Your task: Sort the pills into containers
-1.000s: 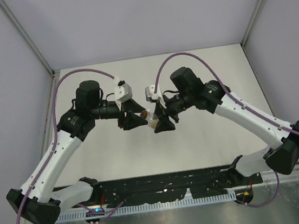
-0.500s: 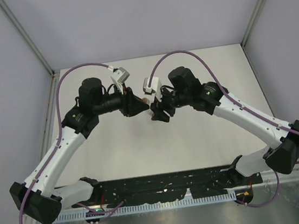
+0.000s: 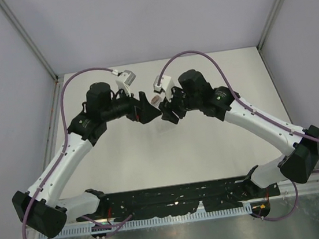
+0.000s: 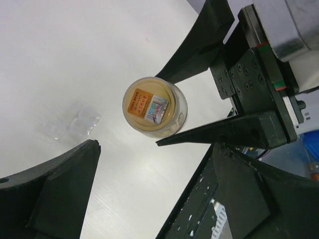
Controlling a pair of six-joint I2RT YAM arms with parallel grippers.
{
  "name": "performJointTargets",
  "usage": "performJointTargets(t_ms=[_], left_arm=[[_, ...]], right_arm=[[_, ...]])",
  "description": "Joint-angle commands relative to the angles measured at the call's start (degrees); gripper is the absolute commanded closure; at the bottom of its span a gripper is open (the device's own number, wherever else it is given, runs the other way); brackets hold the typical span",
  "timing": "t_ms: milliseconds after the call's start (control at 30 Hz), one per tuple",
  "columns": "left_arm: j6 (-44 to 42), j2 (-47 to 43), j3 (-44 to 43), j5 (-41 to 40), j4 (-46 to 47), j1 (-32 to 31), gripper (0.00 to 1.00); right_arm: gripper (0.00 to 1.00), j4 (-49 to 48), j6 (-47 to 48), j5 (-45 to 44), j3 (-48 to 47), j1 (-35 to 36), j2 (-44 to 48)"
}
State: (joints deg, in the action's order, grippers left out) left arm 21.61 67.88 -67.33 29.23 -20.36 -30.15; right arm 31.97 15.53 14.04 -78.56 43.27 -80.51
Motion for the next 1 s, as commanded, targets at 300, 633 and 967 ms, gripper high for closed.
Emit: performJointTargets(t_ms=[300,633,967], left_arm=[[-35.5,-7.1,-1.8,24.8,-8.2,2.4,0.00],[-37.5,-5.2,-3.0,25.1,-7.2,-0.9,0.07],[-30.4,-3.5,-2.5,23.6,-1.5,-1.5,0.40]], right_arm=[[0.95,4.9,9.5,22.1,1.1,-0.7,5.8],[0.94,10.6,12.4,30.3,-2.5,-0.7,3.8],[0.95,9.3,11.5,29.6,-1.4,-0.7,3.2]])
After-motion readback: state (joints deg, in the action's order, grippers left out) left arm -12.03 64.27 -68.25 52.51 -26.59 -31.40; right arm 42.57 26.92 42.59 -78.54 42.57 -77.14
